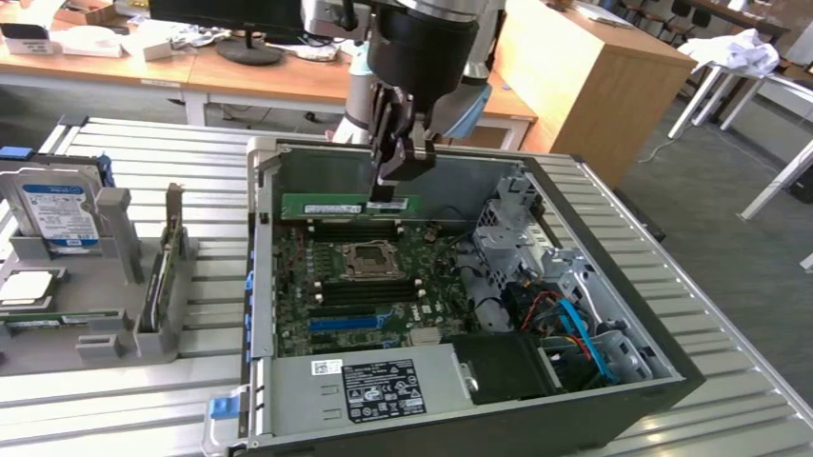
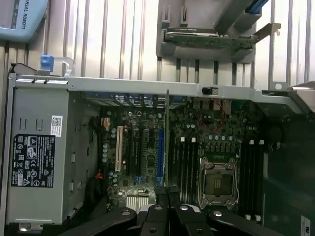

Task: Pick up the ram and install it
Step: 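Pick up the ram and move it above insertion slot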

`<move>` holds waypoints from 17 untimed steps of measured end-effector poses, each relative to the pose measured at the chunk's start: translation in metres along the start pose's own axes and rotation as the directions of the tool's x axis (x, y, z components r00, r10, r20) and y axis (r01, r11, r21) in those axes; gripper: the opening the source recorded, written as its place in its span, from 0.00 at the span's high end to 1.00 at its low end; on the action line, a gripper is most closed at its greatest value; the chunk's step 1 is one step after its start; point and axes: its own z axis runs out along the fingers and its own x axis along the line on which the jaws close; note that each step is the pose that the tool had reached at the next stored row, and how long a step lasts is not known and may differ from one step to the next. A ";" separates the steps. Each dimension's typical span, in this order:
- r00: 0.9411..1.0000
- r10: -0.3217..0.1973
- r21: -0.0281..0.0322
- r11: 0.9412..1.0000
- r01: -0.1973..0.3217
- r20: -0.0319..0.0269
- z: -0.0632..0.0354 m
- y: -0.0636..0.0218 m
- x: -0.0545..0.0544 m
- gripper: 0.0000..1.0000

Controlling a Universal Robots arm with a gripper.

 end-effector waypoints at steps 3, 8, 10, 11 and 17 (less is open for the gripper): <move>1.000 0.000 0.000 1.000 0.000 0.000 0.0000 -0.0003 0.000 0.88; 1.000 0.000 0.000 1.000 0.000 0.003 0.0001 -0.0076 0.001 0.88; 1.000 0.000 -0.001 1.000 0.000 0.004 0.0001 -0.0122 0.001 0.88; 1.000 0.000 -0.001 1.000 0.000 0.004 0.0000 -0.0146 0.002 0.88; 1.000 0.000 -0.007 1.000 0.000 0.005 -0.0005 -0.0292 0.004 0.88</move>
